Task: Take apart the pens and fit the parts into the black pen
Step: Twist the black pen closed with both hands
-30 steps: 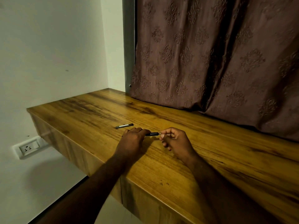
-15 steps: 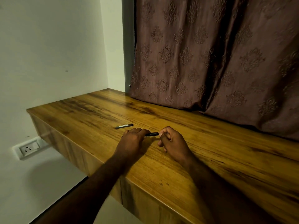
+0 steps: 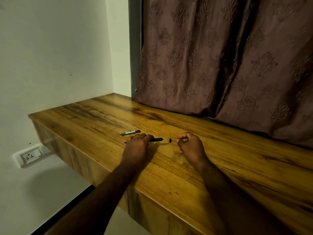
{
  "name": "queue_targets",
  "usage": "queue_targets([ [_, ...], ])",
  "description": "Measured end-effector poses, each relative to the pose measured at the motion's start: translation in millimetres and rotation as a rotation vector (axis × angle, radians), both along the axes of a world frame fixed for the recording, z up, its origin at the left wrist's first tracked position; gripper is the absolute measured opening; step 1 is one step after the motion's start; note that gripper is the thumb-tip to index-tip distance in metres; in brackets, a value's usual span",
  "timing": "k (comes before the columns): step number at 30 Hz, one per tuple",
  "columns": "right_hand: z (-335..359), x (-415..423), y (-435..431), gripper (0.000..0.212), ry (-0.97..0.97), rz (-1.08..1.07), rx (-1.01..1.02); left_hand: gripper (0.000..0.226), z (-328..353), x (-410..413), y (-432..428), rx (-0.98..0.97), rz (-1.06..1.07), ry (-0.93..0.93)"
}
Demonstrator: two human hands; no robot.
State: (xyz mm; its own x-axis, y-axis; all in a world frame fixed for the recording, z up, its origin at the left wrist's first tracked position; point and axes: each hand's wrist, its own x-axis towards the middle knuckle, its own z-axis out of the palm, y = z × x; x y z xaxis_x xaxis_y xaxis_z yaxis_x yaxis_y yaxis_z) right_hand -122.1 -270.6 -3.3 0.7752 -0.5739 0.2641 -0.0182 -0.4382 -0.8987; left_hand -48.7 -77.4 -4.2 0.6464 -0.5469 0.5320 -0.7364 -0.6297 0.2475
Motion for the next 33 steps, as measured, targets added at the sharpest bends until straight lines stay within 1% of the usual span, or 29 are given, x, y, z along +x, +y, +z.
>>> queue_targets([
  [2,-2,8,-2,0.012,0.048,0.008,-0.107,0.037,0,2,-1,-0.009,0.004,0.010],
  [4,-3,16,-1,0.021,0.100,0.044,-0.188,0.037,1,3,-2,-0.002,0.006,0.027],
  [6,-3,22,1,0.025,0.151,0.051,-0.291,0.035,0,4,-3,-0.010,0.001,0.021],
  [8,-1,26,3,0.018,0.187,0.040,-0.405,0.034,-1,5,-3,-0.012,-0.016,0.018],
  [9,0,27,4,0.013,0.189,0.031,-0.428,0.033,-1,6,-3,-0.012,-0.028,0.020],
  [10,0,27,4,0.009,0.174,0.024,-0.416,0.033,-2,7,-3,-0.014,-0.038,0.020],
  [11,0,26,4,0.007,0.147,0.027,-0.360,0.033,-2,8,-4,-0.017,-0.044,0.019],
  [14,2,16,3,0.004,0.014,0.094,-0.053,0.034,-3,11,-4,-0.019,-0.055,0.027],
  [17,10,7,6,0.007,-0.065,0.208,0.196,0.033,-5,12,-4,-0.032,-0.053,0.030],
  [20,15,3,11,0.009,-0.105,0.278,0.340,0.031,-5,12,-4,-0.046,-0.055,0.030],
  [25,14,2,15,0.008,-0.101,0.343,0.377,0.036,-4,11,-2,-0.027,-0.066,0.022],
  [33,11,8,16,0.005,-0.064,0.362,0.294,0.031,-6,12,-3,-0.057,-0.089,-0.015],
])
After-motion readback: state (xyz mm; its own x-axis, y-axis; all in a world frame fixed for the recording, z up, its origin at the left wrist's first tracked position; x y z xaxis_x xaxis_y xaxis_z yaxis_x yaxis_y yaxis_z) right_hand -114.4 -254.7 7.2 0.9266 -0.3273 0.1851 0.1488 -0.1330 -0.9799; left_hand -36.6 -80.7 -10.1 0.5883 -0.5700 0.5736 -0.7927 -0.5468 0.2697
